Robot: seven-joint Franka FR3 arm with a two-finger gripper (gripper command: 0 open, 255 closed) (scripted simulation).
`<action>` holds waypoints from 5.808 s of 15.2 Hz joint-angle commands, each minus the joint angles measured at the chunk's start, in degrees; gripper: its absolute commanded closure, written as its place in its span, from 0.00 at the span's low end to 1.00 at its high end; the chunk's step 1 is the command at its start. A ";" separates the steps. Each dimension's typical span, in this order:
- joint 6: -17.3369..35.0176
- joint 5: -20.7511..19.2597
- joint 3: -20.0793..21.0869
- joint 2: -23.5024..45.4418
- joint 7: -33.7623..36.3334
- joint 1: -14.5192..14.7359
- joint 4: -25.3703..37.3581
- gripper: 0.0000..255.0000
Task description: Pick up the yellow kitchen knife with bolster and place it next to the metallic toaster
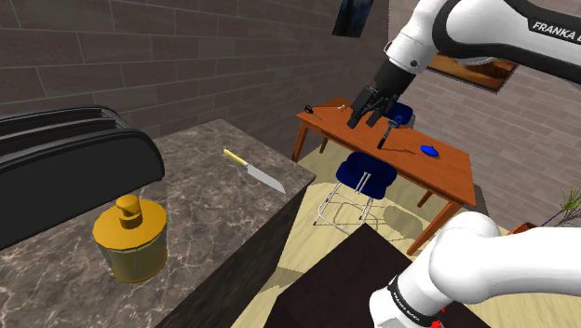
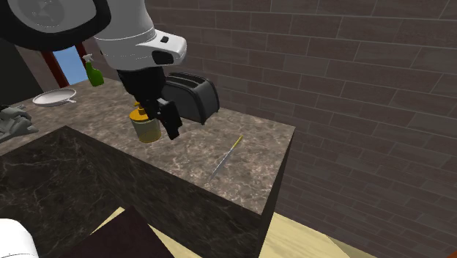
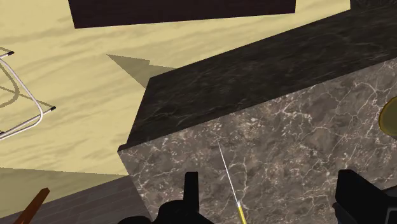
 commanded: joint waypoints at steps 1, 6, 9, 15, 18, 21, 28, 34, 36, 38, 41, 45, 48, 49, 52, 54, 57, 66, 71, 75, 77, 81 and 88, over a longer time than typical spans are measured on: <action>0.00 0.00 0.00 0.00 0.00 0.00 0.00 0.00; 6.76 0.09 -0.55 9.90 -2.63 1.12 0.90 0.00; 10.34 0.27 -0.82 16.24 -4.22 1.77 2.29 0.00; 16.18 0.92 -1.09 29.45 -7.36 2.92 6.95 0.00; 18.36 1.32 -1.07 36.21 -8.87 3.39 10.17 0.00; 20.01 1.70 -0.91 43.02 -10.30 3.74 13.97 0.00; 21.77 2.20 -0.10 59.07 -13.10 4.26 25.14 0.00; 20.86 1.93 0.81 73.23 -14.81 4.62 37.60 0.00; 21.18 1.87 0.95 75.56 -15.02 4.71 39.25 0.00; 22.46 1.93 0.99 76.16 -15.06 4.75 38.57 0.00; 24.35 2.03 1.06 77.11 -15.13 4.81 37.63 0.00; 25.32 2.08 1.10 77.67 -15.16 4.84 37.22 0.00; 25.32 2.08 1.10 77.67 -15.16 4.84 37.22 0.00; 25.32 2.08 1.10 77.67 -15.16 4.84 37.22 0.00; 25.32 2.08 1.10 77.67 -15.16 4.84 37.23 1.00; 25.32 2.08 1.10 77.67 -15.16 4.84 37.23 1.00; 25.32 2.08 1.10 77.67 -15.16 4.84 37.23 1.00; 21.93 1.89 1.00 75.10 -14.88 4.87 38.05 1.00; 18.97 1.74 0.94 73.20 -14.65 4.88 39.12 1.00; 16.53 1.63 0.89 71.83 -14.46 4.89 40.19 1.00; 15.27 1.58 0.88 71.22 -14.37 4.89 40.85 1.00; 12.71 1.48 0.84 70.10 -14.19 4.88 42.30 1.00; 8.04 1.34 0.80 68.55 -13.87 4.86 45.43 1.00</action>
